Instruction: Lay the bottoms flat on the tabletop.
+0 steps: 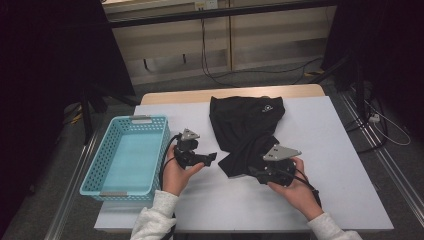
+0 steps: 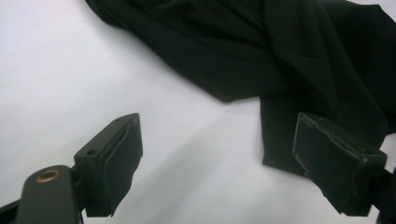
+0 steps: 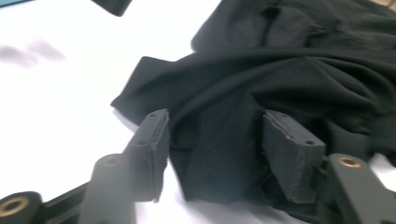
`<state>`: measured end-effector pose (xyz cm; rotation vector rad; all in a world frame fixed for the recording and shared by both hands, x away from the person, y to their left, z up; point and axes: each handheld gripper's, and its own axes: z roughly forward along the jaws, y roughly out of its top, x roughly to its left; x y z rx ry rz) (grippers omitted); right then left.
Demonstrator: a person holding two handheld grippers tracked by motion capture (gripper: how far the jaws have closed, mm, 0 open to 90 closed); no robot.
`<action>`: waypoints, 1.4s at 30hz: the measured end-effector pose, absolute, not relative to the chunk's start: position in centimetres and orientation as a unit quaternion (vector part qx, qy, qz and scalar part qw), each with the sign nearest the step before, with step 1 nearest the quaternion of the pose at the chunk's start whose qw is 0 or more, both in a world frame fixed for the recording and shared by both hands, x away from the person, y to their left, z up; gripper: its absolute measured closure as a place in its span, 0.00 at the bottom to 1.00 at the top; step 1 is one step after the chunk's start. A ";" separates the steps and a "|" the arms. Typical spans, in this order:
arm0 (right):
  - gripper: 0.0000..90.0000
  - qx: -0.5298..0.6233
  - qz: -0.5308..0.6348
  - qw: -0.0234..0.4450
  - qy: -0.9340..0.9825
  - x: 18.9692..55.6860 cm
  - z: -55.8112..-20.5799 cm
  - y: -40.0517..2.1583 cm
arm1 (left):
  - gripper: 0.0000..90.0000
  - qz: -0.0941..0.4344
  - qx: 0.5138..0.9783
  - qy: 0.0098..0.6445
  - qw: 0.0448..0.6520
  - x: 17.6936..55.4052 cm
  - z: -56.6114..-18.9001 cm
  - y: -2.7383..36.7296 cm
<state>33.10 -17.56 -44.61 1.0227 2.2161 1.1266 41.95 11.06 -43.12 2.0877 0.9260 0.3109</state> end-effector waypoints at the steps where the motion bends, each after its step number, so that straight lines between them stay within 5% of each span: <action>1: 0.49 0.365 0.409 0.222 0.806 33.1 -44.7 -17.3 | 0.17 0.126 0.827 0.367 0.407 41.9 -43.1 11.1; 19: 0.62 0.316 0.386 0.191 0.845 33.7 -46.3 -12.9 | 0.17 0.130 0.818 0.375 0.417 41.4 -42.8 11.9; 21: 0.68 0.318 0.377 0.190 0.849 33.9 -46.8 -12.7 | 0.17 0.130 0.818 0.375 0.417 41.4 -42.8 11.9; 25: 0.96 0.326 0.373 0.205 0.844 34.1 -46.8 -13.1 | 0.17 0.132 0.822 0.370 0.413 41.5 -42.9 11.9; 27: 1.00 0.333 0.386 0.192 0.839 34.3 -46.7 -13.6 | 0.17 0.134 0.822 0.370 0.411 41.5 -42.8 11.9; 42: 1.00 0.392 0.449 0.215 0.773 33.3 -42.6 -21.7 | 0.17 0.134 0.826 0.365 0.408 41.7 -42.9 11.5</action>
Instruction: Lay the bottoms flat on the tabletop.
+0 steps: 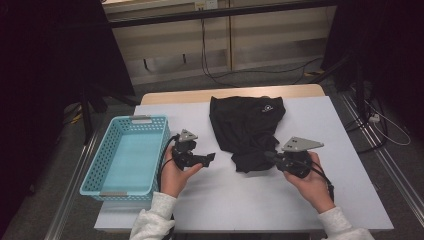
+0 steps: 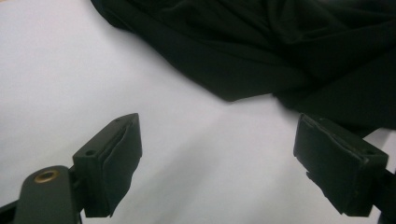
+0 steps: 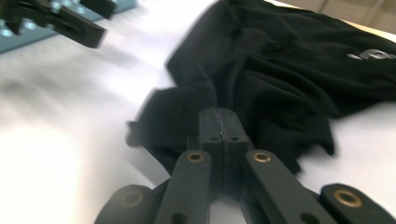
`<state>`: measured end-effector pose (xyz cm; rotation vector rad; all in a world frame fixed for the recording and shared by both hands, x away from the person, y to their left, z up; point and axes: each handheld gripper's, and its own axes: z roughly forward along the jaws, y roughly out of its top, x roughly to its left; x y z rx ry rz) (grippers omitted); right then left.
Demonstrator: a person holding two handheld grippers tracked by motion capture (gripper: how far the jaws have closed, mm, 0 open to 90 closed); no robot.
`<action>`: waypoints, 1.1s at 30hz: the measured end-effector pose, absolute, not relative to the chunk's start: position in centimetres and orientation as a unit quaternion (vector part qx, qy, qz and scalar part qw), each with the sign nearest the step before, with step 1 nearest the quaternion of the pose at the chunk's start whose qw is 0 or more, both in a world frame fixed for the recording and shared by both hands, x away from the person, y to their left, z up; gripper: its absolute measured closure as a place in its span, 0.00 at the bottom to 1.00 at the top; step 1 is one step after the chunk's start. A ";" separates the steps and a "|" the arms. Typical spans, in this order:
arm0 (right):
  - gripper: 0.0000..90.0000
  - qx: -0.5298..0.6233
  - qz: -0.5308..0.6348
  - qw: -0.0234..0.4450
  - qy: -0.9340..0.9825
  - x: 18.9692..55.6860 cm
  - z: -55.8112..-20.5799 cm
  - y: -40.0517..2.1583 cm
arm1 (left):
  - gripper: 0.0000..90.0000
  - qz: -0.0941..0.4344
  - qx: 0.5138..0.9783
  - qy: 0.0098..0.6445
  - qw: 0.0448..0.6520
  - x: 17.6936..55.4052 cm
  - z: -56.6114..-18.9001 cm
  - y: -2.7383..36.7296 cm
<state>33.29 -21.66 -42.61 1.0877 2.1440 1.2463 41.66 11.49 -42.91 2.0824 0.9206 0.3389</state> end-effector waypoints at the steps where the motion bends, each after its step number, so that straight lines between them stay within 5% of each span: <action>1: 1.00 0.395 0.445 0.218 0.774 33.2 -42.6 -21.9 | 0.17 0.135 0.827 0.364 0.406 41.7 -43.0 11.4; 17: 1.00 0.447 0.389 0.216 0.776 31.3 -44.5 -26.6 | 0.17 0.129 0.830 0.358 0.409 42.1 -43.1 10.4; 28: 0.67 0.394 0.416 0.226 0.788 30.9 -43.5 -22.9 | 0.17 0.124 0.832 0.353 0.409 42.2 -43.3 10.2; 33: 0.61 0.380 0.412 0.227 0.796 31.0 -44.0 -21.4 | 0.18 0.124 0.832 0.354 0.409 42.1 -43.2 10.2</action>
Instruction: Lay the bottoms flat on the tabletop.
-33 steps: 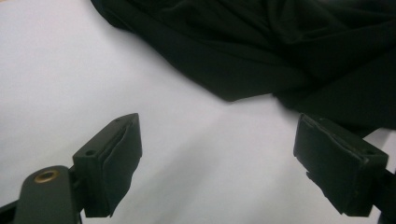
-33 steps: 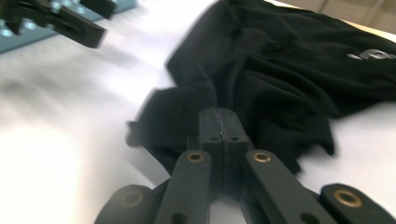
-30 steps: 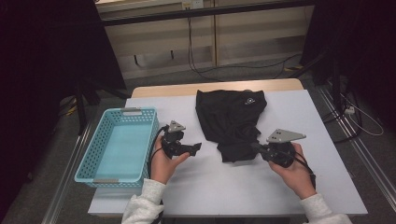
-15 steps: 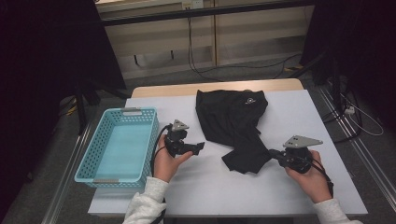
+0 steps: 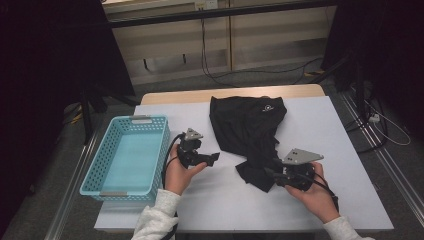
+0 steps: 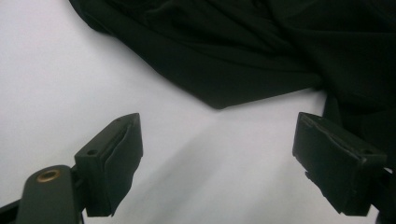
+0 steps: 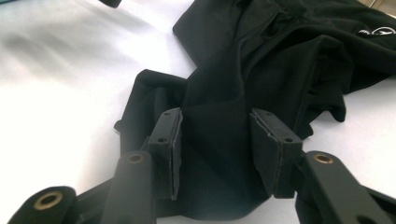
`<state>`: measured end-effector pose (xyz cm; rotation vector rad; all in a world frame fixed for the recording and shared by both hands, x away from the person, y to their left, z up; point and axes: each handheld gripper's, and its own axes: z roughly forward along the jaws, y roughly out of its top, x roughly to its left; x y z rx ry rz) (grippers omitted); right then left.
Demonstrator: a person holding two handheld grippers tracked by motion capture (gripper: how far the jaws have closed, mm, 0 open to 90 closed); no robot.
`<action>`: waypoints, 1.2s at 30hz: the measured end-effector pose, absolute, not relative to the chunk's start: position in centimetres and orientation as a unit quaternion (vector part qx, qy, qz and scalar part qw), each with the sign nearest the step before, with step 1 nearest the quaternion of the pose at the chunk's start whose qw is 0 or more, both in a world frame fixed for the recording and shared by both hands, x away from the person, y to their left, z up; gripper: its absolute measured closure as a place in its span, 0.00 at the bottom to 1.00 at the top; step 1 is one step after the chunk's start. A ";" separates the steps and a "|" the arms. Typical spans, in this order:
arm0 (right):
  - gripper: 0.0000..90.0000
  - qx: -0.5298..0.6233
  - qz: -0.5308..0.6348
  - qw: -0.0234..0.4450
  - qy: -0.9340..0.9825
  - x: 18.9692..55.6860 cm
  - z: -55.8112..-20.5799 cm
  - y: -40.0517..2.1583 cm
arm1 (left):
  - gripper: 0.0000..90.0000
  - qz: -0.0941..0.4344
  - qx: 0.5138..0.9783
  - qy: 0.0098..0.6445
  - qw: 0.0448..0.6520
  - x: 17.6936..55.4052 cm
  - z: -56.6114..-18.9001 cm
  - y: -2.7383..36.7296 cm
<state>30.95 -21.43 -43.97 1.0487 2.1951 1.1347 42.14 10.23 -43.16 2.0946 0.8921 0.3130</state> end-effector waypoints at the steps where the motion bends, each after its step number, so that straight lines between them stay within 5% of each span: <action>1: 0.60 0.381 0.410 0.228 0.797 31.0 -44.1 -21.4 | 0.18 0.125 0.833 0.352 0.407 42.2 -43.2 10.2; 3: 0.66 0.388 0.405 0.230 0.795 31.1 -44.4 -21.2 | 0.18 0.121 0.833 0.353 0.408 42.2 -43.3 10.1; 5: 0.91 0.379 0.403 0.230 0.801 31.2 -44.6 -21.2 | 0.18 0.124 0.838 0.347 0.401 42.2 -43.4 10.1; 7: 1.00 0.381 0.409 0.222 0.799 31.2 -44.4 -21.7 | 0.18 0.121 0.835 0.351 0.405 42.2 -43.4 10.1; 33: 0.99 0.520 0.388 0.241 0.722 30.6 -44.5 -33.7 | 0.18 0.126 0.833 0.350 0.410 42.3 -43.1 10.1; 36: 0.80 0.534 0.391 0.241 0.710 30.5 -44.7 -34.3 | 0.18 0.125 0.833 0.350 0.410 42.3 -43.0 10.1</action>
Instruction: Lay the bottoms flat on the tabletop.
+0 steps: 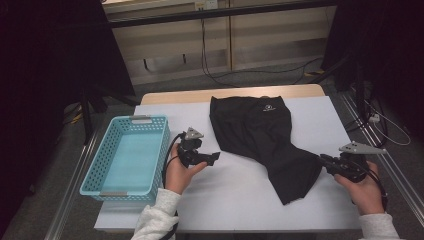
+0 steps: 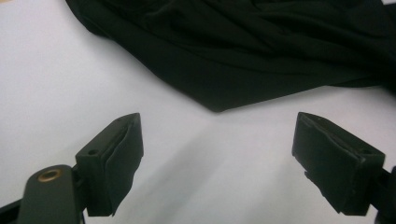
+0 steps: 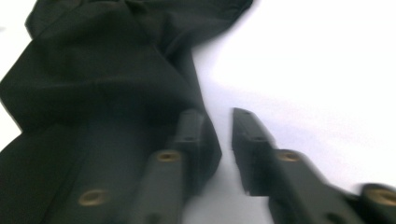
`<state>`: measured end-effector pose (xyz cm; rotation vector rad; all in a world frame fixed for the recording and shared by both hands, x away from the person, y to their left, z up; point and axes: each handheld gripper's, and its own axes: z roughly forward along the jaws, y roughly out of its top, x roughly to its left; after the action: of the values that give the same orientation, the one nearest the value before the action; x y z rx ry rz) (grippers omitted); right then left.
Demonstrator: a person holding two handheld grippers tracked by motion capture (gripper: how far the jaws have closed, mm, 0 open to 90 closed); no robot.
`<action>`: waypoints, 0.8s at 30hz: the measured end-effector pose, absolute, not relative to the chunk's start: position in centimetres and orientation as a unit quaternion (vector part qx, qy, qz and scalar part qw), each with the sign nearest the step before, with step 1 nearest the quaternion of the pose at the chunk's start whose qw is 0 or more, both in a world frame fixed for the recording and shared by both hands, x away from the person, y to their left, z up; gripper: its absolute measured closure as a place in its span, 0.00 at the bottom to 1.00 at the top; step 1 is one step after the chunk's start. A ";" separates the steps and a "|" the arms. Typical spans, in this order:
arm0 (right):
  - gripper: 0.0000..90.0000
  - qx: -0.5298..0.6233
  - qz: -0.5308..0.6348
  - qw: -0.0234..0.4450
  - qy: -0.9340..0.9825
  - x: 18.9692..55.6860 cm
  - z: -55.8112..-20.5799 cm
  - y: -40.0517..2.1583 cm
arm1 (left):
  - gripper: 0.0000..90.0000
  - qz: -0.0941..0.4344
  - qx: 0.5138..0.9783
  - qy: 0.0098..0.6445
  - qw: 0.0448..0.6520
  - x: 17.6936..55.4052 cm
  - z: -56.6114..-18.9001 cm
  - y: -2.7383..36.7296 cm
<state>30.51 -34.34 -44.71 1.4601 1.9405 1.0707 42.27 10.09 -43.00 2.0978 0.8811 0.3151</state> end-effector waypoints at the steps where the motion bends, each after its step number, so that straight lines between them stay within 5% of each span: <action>1: 0.80 0.531 0.393 0.241 0.711 30.6 -44.6 -34.2 | 0.18 0.125 0.834 0.348 0.409 42.3 -43.0 10.1; 7: 0.67 0.478 0.410 0.236 0.740 30.9 -43.4 -30.3 | 0.18 0.122 0.838 0.344 0.406 42.2 -43.0 9.9; 13: 0.64 0.408 0.409 0.204 0.790 31.2 -44.0 -24.4 | 0.18 0.121 0.839 0.343 0.405 42.1 -43.1 9.9; 20: 0.70 0.362 0.377 0.181 0.833 31.5 -46.0 -19.5 | 0.18 0.120 0.839 0.342 0.407 42.1 -43.1 9.8; 24: 0.75 0.399 0.353 0.199 0.822 32.1 -46.4 -20.3 | 0.18 0.121 0.839 0.341 0.407 42.1 -43.1 9.9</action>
<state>32.14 -20.26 -46.39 1.1151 2.2995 0.9884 42.08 9.88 -43.07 2.1156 0.8604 0.3059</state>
